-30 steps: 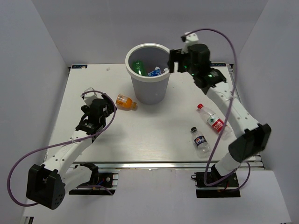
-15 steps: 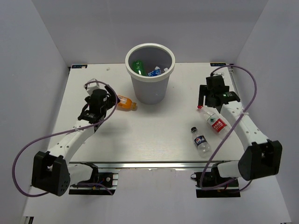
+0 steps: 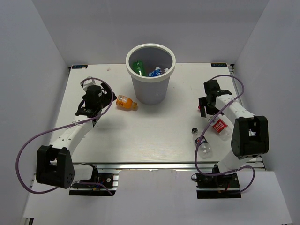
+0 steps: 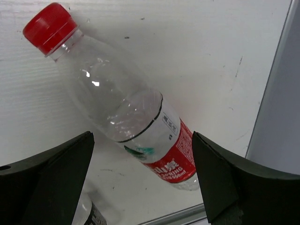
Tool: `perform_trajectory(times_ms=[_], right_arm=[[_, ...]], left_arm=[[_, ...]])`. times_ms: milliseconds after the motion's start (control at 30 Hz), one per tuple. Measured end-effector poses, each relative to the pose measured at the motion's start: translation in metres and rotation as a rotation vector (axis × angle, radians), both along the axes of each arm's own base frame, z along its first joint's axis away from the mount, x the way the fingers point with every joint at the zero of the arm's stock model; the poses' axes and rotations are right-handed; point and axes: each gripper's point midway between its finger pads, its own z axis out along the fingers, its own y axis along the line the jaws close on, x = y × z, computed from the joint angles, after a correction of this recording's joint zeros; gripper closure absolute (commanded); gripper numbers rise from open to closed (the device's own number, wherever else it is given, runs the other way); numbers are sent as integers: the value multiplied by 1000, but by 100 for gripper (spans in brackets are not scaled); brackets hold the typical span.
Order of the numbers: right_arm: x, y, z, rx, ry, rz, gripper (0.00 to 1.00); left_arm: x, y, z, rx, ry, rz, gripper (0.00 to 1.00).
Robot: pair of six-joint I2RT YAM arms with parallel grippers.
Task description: Put the plastic bottles in the bin
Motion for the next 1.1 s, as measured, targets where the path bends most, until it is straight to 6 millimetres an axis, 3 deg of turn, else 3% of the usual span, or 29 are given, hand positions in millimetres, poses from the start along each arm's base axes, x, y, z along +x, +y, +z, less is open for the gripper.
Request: perform_trajectory(times_ms=[267, 367, 467, 500, 700, 767, 867, 1000, 1100], right_arm=[[8, -2, -37, 52, 73, 5, 12], [12, 1, -44, 89, 72, 9, 20], [16, 4, -44, 116, 59, 9, 39], [17, 4, -44, 123, 53, 8, 51], [32, 16, -30, 194, 14, 13, 64], [48, 25, -12, 236, -32, 39, 67], [79, 44, 35, 323, -160, 109, 71], [108, 90, 138, 521, -438, 302, 72], [106, 132, 224, 674, -656, 500, 71]], left_arm=[[0, 8, -2, 1, 8, 19, 2], [0, 10, -2, 3, 9, 24, 2], [0, 12, -2, 5, 11, 30, 2], [-1, 12, -3, 6, 13, 32, 2], [-2, 13, -4, 9, 19, 36, 2], [-2, 13, -4, 10, 19, 37, 2], [-2, 14, -4, 11, 19, 40, 2], [-2, 15, -4, 13, 20, 44, 2], [-3, 16, -4, 13, 20, 46, 2]])
